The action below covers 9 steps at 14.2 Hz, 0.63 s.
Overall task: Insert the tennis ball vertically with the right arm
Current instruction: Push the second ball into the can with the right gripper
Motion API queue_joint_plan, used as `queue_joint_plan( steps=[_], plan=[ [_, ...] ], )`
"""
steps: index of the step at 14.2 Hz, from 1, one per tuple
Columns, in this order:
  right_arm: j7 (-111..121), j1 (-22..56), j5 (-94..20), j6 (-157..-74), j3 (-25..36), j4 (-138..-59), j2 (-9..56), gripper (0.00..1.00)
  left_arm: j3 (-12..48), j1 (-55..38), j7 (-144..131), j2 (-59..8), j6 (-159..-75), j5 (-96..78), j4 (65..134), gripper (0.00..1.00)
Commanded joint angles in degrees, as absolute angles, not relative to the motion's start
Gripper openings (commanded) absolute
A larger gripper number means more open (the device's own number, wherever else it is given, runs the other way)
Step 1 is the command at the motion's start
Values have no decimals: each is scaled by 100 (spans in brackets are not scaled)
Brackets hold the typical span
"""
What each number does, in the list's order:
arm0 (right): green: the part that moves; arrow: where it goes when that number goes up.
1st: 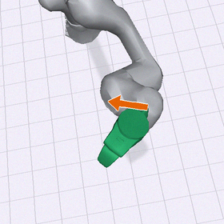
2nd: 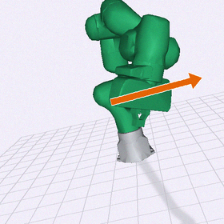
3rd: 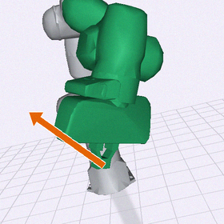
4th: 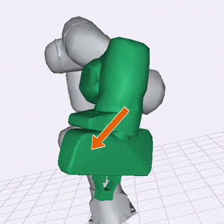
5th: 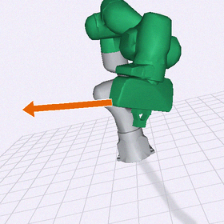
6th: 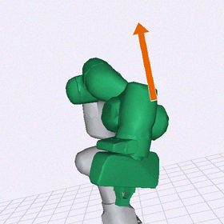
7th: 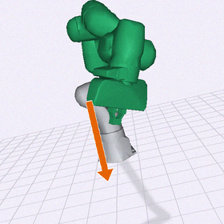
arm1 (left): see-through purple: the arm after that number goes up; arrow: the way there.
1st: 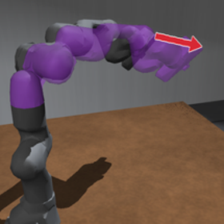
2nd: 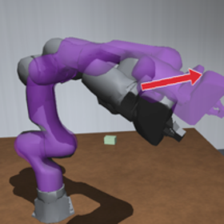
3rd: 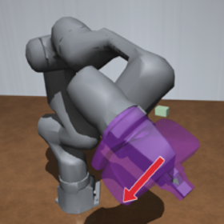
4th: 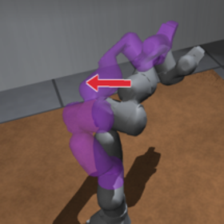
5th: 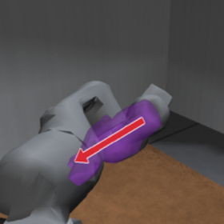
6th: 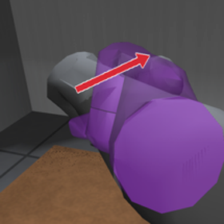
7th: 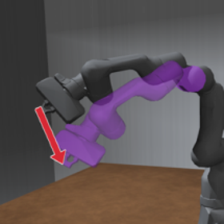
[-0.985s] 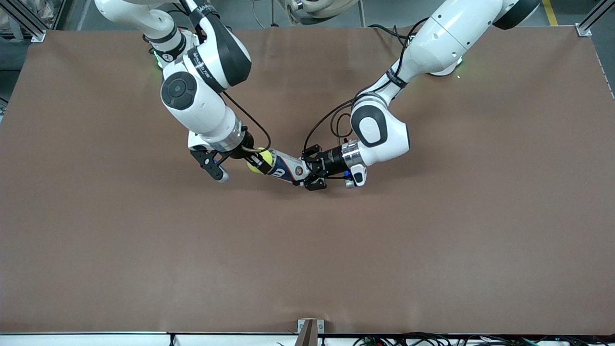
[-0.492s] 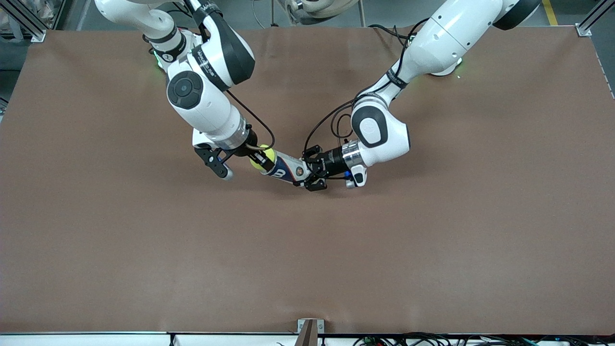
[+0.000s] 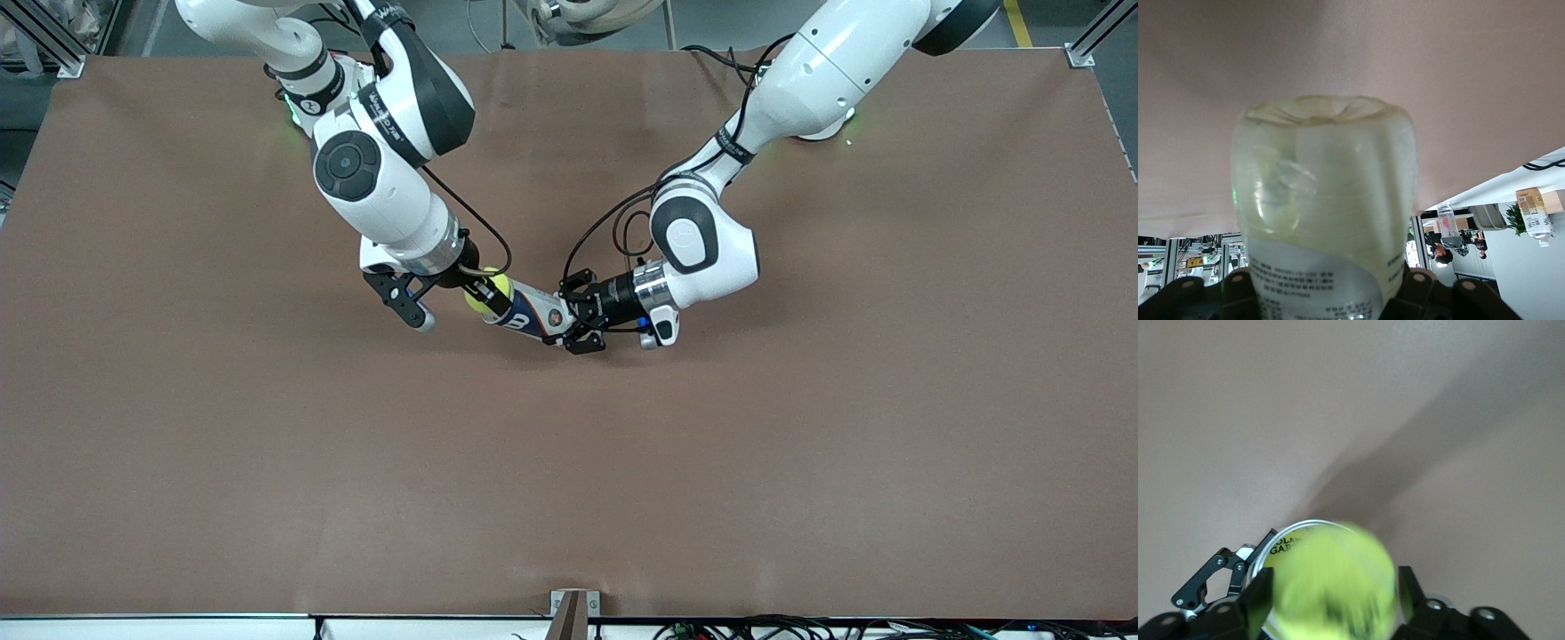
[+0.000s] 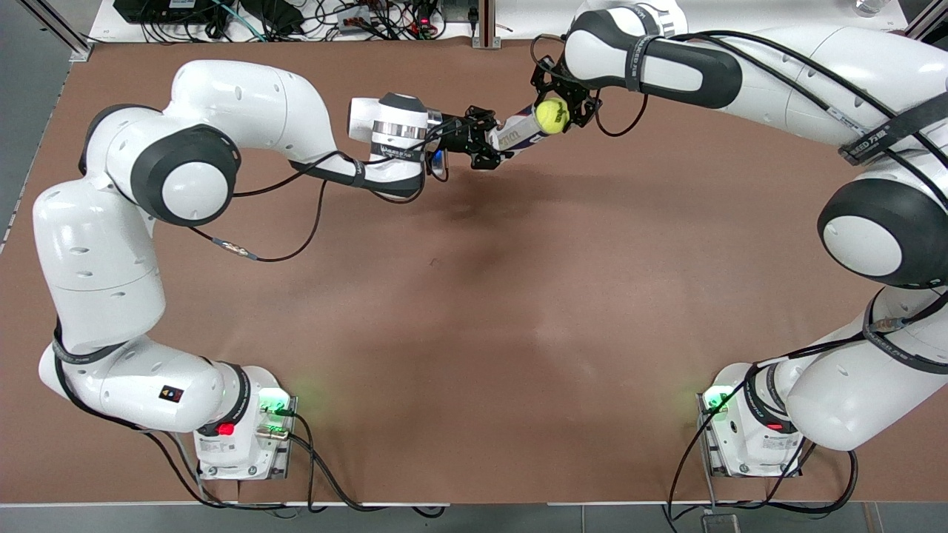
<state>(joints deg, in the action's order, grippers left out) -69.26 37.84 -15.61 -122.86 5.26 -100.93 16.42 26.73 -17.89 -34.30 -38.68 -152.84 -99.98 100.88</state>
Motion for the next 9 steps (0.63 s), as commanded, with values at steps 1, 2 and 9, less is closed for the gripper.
queue_joint_plan(
  steps=[1,2,9],
  plan=[
    [-6908,3815,-1608,-12270,606,-9967,1644,100,2716,-1775,-3269,-3894,-15223,-10151,10037,63],
    [-6882,3797,-1608,-12252,615,-9915,1644,100,2716,-1775,-3261,-3894,-15223,-10151,10037,63],
    [-6469,3516,-1582,-11752,650,-9572,1635,100,2716,-1767,-3252,-3911,-15197,-10151,10037,62]
  ],
)
